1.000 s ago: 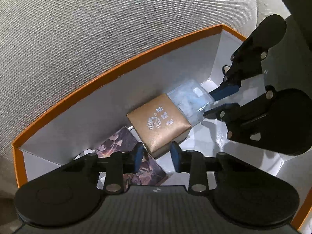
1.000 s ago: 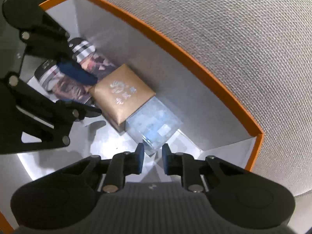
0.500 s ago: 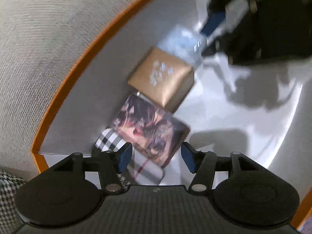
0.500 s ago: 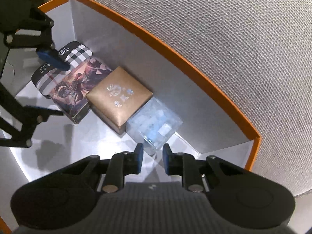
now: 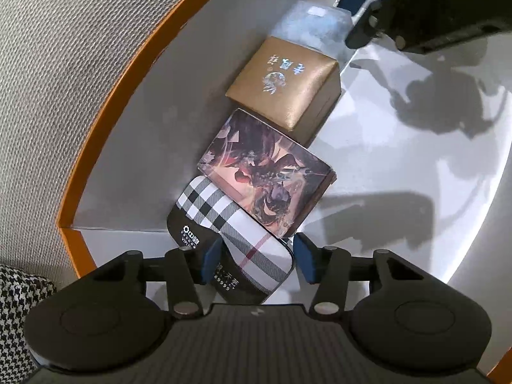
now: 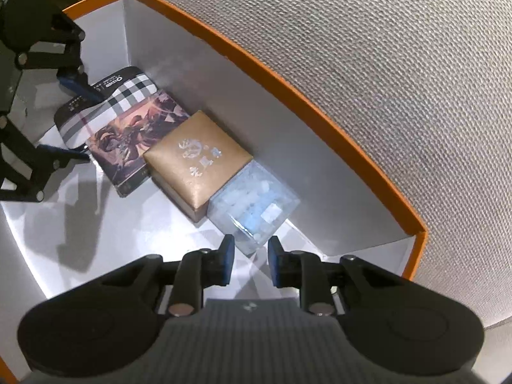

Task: Organize rigid objects
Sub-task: 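Withdraw both tools from the orange box toward the items on the sofa, then grasp the red-blue mint tin with the left tool while the right tool grasps the green CLEAR bottle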

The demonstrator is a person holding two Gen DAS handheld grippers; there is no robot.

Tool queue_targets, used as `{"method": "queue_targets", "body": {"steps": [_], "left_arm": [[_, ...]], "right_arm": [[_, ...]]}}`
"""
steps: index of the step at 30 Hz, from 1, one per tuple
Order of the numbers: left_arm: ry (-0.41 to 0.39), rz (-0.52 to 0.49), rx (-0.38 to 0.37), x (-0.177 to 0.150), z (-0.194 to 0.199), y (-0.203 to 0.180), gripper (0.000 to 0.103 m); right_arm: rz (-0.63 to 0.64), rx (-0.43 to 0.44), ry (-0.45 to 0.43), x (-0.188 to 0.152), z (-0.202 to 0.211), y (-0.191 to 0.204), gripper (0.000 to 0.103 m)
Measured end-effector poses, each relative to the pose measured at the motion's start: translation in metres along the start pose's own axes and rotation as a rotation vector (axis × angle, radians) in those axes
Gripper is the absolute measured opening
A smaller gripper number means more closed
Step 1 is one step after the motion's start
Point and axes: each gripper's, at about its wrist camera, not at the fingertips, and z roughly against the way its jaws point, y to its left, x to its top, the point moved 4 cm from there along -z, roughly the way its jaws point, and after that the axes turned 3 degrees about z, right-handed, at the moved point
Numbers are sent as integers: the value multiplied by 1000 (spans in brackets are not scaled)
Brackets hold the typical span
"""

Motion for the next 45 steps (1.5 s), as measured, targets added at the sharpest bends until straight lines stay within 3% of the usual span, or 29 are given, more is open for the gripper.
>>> {"method": "queue_targets", "body": {"steps": [6, 10, 15, 16, 20, 28, 34, 37, 40, 45], "left_arm": [[-18, 9, 15, 3, 7, -11, 61], [-81, 45, 2, -6, 33, -10, 61], [-244, 172, -23, -17, 88, -3, 61], [-282, 202, -36, -19, 101, -1, 61], [-420, 314, -109, -40, 153, -5, 61], [-559, 543, -218, -96, 202, -41, 60], [-553, 727, -321, -148, 189, -83, 53], [-513, 818, -392, -173, 171, -111, 46], [-477, 861, -412, -185, 152, -134, 43], [-394, 942, -421, -193, 130, -149, 40]], "right_arm": [[7, 2, -7, -3, 7, 3, 25], [-5, -1, -31, -6, 23, 6, 27], [-57, 0, -107, -17, 64, 11, 30], [-80, 3, -134, -21, 75, 13, 35], [-160, 19, -231, -45, 116, 28, 36], [-347, 34, -390, -106, 175, 74, 36], [-484, 27, -427, -160, 191, 121, 37], [-573, 53, -399, -184, 179, 146, 37], [-650, 75, -358, -203, 165, 172, 37], [-644, 85, -264, -214, 139, 213, 37]]}}
